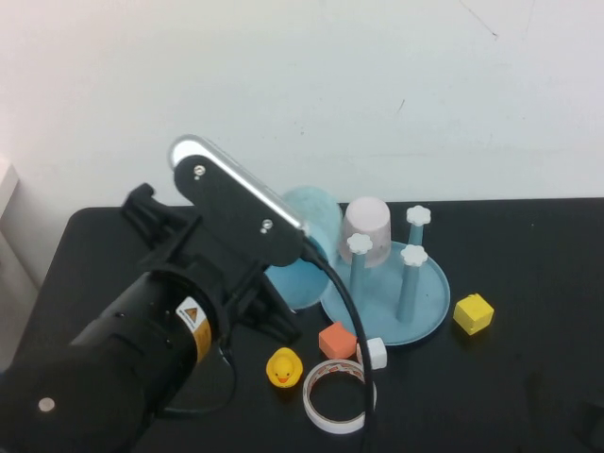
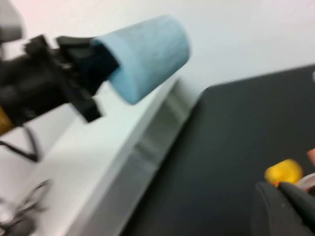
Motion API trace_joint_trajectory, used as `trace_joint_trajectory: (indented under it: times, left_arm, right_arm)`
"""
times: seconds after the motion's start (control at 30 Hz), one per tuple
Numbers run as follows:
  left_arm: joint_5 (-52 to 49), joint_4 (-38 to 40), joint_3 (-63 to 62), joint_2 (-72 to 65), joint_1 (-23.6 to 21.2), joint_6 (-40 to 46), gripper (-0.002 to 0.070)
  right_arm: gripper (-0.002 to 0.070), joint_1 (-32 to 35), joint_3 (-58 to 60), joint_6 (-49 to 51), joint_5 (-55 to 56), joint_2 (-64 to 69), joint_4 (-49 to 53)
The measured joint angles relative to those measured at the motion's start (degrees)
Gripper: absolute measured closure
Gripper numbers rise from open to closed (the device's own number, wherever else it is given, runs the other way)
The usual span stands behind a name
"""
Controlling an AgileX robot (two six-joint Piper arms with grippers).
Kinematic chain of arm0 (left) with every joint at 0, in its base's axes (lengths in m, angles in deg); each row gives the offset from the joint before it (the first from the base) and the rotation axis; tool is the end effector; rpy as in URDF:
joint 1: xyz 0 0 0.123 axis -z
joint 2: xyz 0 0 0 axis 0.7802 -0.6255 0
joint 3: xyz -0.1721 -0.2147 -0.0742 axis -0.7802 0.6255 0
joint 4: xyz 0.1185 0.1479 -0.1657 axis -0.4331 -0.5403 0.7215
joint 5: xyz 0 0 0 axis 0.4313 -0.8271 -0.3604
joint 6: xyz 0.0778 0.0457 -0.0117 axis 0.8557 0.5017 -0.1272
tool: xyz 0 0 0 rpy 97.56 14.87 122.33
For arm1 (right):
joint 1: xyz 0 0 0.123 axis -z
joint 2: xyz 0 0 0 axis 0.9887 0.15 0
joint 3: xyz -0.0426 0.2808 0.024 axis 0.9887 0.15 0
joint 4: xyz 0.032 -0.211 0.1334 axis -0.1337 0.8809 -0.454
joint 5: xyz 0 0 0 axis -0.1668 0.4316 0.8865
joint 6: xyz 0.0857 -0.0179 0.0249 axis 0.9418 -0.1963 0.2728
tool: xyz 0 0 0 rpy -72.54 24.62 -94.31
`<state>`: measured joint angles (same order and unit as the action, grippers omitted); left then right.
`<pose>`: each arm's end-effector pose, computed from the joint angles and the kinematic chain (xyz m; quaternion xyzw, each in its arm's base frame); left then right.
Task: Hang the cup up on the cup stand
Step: Adjust the cup with two arms
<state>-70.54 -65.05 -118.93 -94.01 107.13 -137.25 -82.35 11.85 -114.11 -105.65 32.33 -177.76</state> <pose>0.1829 -0.1945 0.3075 0.3328 0.7249 -0.0261 0.6026 0.0848 0.0607 0.2251 -0.0273 0.7696 0.4134 0.4859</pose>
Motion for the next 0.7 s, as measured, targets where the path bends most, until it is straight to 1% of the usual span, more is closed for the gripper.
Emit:
trace_joint_trajectory:
  times: [0.13,0.23,0.37,0.43,0.47,0.53,0.57,0.6,0.63,0.7]
  left_arm:
    - [-4.25,-0.60,0.50,0.03,0.00,-0.26,0.0669]
    - [-4.90,-0.60,0.66,0.03,0.00,-0.35,0.0669]
    - [-4.90,-0.69,0.76,0.13,0.00,-0.39,0.0669]
    - [-4.90,-0.69,0.76,0.13,0.00,-0.39,0.0669]
    - [-4.90,-0.69,0.76,0.13,0.00,-0.39,0.0669]
    - [-4.90,-0.69,0.76,0.13,0.00,-0.39,0.0669]
    - [-4.90,-0.69,0.76,0.13,0.00,0.26,0.0669]
    - [-4.90,-0.69,0.76,0.13,0.00,1.01,0.0669]
    - [-4.90,-0.69,0.76,0.13,0.00,2.19,0.0669]
    - [-4.90,-0.69,0.76,0.13,0.00,4.97,0.0669]
  right_arm:
    - [0.0678,0.00,-3.50,-4.22,-9.39,13.08,-2.43]
    - [0.0678,0.00,-6.96,-5.35,-16.65,23.43,-2.55]
    - [0.0673,0.00,-13.67,-3.38,-23.93,36.04,-2.66]
    - [0.0647,0.00,-17.23,-0.32,-24.90,40.31,-2.77]
    - [0.0616,0.00,-19.26,2.10,-25.19,42.41,-2.77]
    - [0.0526,-0.52,-22.97,6.46,-25.29,45.81,-2.88]
    - [0.0458,-1.18,-25.04,8.49,-25.29,47.57,-2.88]
    - [0.0361,-2.19,-27.08,11.75,-25.29,49.23,-2.88]
    - [0.0291,-3.49,-29.04,13.48,-25.29,50.84,-2.88]
    - [0.0128,-6.73,-32.84,19.09,-24.40,54.07,-2.97]
